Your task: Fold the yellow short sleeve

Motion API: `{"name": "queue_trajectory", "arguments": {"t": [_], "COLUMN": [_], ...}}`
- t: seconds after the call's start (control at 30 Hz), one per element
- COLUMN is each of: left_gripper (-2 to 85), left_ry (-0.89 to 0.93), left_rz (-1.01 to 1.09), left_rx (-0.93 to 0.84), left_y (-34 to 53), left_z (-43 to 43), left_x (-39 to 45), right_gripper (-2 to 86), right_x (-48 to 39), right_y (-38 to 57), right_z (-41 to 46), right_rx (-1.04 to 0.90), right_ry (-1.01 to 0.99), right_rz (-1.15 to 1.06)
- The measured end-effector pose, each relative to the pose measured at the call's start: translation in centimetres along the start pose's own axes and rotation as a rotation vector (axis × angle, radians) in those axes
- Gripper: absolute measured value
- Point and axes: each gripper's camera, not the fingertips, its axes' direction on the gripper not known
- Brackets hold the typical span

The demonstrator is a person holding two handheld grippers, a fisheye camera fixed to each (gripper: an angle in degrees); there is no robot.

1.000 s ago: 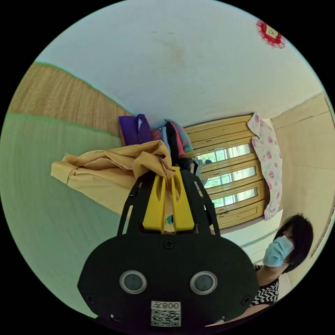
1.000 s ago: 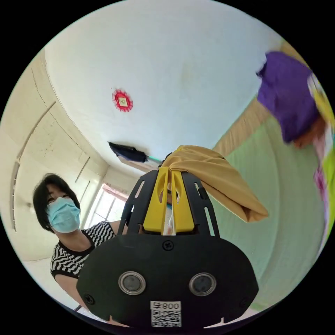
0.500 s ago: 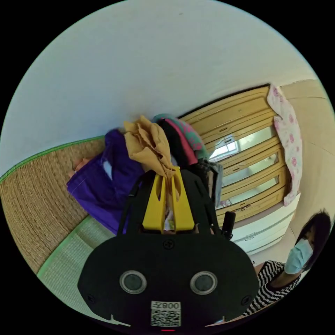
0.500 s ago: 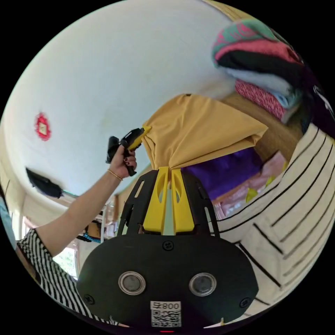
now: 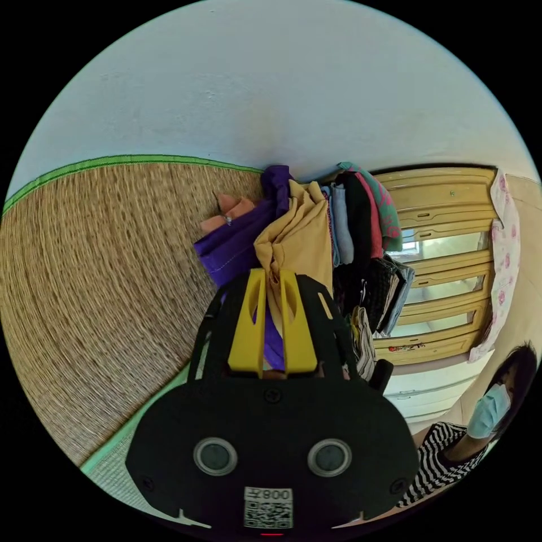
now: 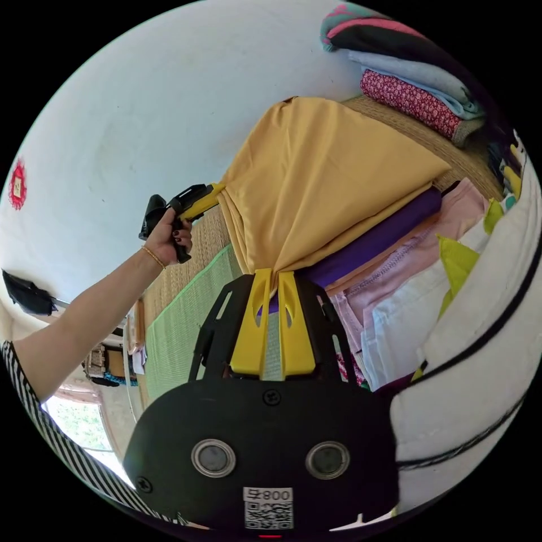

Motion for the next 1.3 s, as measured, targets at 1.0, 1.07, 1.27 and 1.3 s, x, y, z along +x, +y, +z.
{"name": "queue_trajectory", "arguments": {"t": [1.0,1.07,1.27,1.3], "left_gripper": [0.2,0.2,0.1,0.1], "left_ry": [-0.161,-0.278,-0.292,-0.286], "left_rz": [0.428,0.426,0.377,0.373], "left_rx": [-0.235,-0.253,-0.224,-0.22], "left_y": [3.8,4.8,7.6,7.9], "left_z": [5.6,6.3,5.5,5.4], "left_x": [22.6,22.3,22.4,22.4], "right_gripper": [0.0,0.0,0.0,0.0], "right_x": [-10.5,-11.3,-10.3,-9.3], "right_y": [-3.0,-3.6,-9.3,-10.4], "right_z": [-5.0,-6.4,-6.5,-5.2], "right_rx": [0.11,0.154,0.15,0.09], "right_ry": [0.235,0.273,0.458,0.466], "right_rz": [-0.246,-0.252,-0.181,-0.155]}}
